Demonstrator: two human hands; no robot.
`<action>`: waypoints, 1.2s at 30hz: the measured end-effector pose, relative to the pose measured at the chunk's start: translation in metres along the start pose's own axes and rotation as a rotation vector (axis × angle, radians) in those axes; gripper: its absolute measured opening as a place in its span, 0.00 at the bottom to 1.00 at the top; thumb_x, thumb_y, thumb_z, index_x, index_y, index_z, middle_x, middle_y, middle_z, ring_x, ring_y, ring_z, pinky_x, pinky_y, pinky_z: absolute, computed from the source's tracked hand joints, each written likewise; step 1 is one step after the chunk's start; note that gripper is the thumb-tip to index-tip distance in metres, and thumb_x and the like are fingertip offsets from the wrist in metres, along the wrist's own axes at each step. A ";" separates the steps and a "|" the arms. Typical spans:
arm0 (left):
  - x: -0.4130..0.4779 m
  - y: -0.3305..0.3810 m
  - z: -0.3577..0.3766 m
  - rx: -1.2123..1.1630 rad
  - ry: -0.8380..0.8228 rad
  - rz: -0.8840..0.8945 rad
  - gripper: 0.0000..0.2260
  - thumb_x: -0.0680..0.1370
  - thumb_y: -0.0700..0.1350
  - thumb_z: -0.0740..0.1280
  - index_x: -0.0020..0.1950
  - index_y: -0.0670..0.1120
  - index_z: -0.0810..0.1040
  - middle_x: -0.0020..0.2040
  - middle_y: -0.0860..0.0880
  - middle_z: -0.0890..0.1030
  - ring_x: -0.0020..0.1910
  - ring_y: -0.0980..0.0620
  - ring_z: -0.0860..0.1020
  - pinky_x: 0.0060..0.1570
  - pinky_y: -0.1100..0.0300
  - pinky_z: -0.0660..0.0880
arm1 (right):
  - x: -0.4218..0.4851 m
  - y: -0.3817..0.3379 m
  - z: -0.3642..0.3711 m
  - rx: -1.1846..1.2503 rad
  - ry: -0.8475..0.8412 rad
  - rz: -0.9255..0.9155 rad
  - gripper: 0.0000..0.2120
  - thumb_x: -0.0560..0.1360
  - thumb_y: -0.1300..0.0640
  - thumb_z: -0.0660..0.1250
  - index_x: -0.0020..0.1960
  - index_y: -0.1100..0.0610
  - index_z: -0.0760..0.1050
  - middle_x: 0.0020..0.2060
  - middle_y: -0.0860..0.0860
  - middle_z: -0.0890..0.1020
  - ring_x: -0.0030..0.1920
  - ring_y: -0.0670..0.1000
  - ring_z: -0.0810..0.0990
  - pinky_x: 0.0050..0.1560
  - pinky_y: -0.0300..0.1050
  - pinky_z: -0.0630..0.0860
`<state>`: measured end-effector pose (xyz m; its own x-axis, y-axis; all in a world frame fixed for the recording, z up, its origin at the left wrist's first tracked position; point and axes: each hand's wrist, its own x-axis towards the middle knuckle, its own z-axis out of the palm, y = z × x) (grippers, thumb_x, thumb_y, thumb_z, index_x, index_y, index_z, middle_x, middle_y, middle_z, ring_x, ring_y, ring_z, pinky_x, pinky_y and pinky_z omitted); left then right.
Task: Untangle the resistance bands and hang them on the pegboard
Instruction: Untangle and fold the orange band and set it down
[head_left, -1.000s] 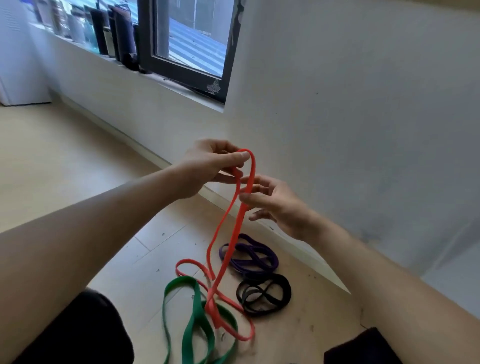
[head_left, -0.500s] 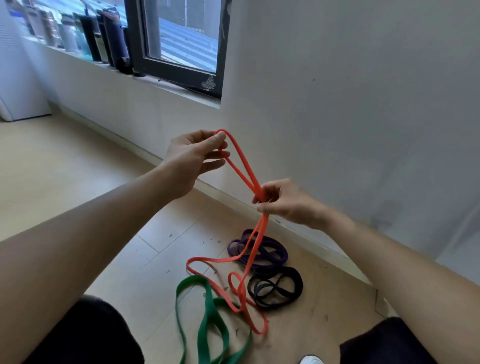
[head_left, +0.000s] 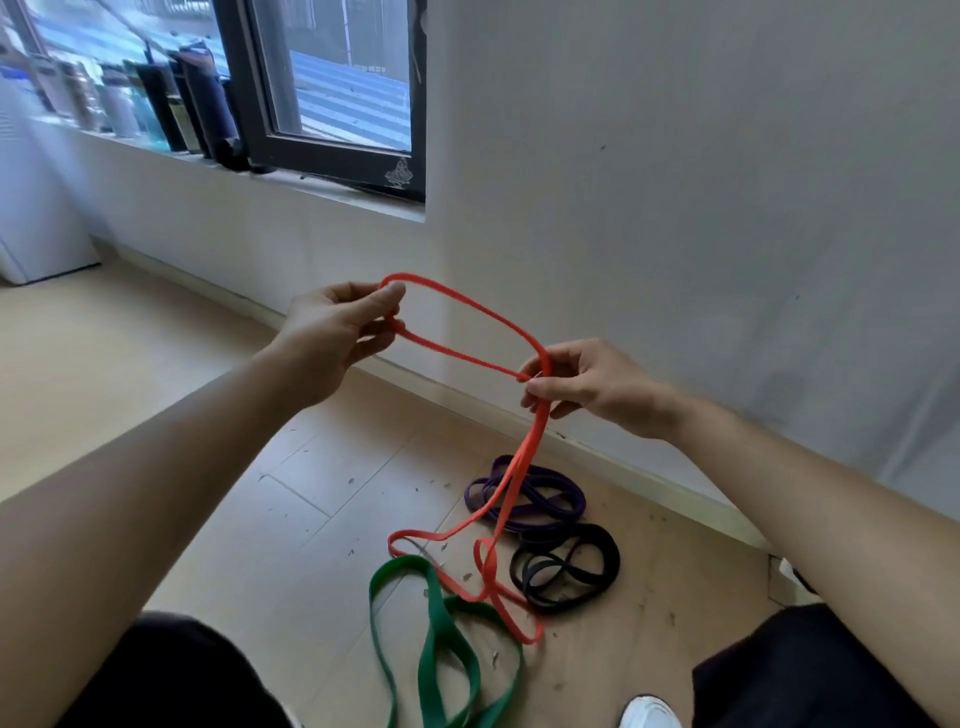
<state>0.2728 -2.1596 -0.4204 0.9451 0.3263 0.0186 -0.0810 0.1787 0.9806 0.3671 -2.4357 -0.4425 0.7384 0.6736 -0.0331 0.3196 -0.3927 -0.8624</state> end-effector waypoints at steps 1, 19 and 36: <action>-0.001 -0.002 -0.001 0.029 0.002 -0.015 0.15 0.70 0.47 0.75 0.53 0.42 0.80 0.44 0.48 0.83 0.44 0.51 0.84 0.42 0.63 0.81 | -0.002 -0.002 -0.004 0.027 0.037 -0.010 0.07 0.79 0.61 0.68 0.56 0.61 0.81 0.45 0.55 0.87 0.48 0.53 0.87 0.52 0.49 0.83; -0.007 -0.004 -0.007 0.290 -0.146 0.012 0.14 0.71 0.49 0.74 0.51 0.42 0.83 0.39 0.49 0.79 0.36 0.54 0.74 0.37 0.61 0.73 | -0.012 -0.002 -0.026 -0.275 0.385 -0.070 0.06 0.77 0.66 0.70 0.52 0.61 0.84 0.40 0.56 0.85 0.33 0.55 0.84 0.31 0.46 0.82; -0.018 0.009 0.027 0.030 -0.398 -0.019 0.11 0.73 0.46 0.70 0.53 0.43 0.80 0.43 0.48 0.80 0.44 0.51 0.81 0.48 0.57 0.83 | -0.010 -0.018 0.021 0.055 -0.016 -0.065 0.09 0.77 0.58 0.72 0.56 0.59 0.81 0.44 0.53 0.84 0.41 0.48 0.85 0.41 0.41 0.82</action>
<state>0.2635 -2.1893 -0.4060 0.9956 -0.0630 0.0687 -0.0584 0.1523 0.9866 0.3417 -2.4220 -0.4368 0.7072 0.7068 0.0161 0.3333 -0.3133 -0.8892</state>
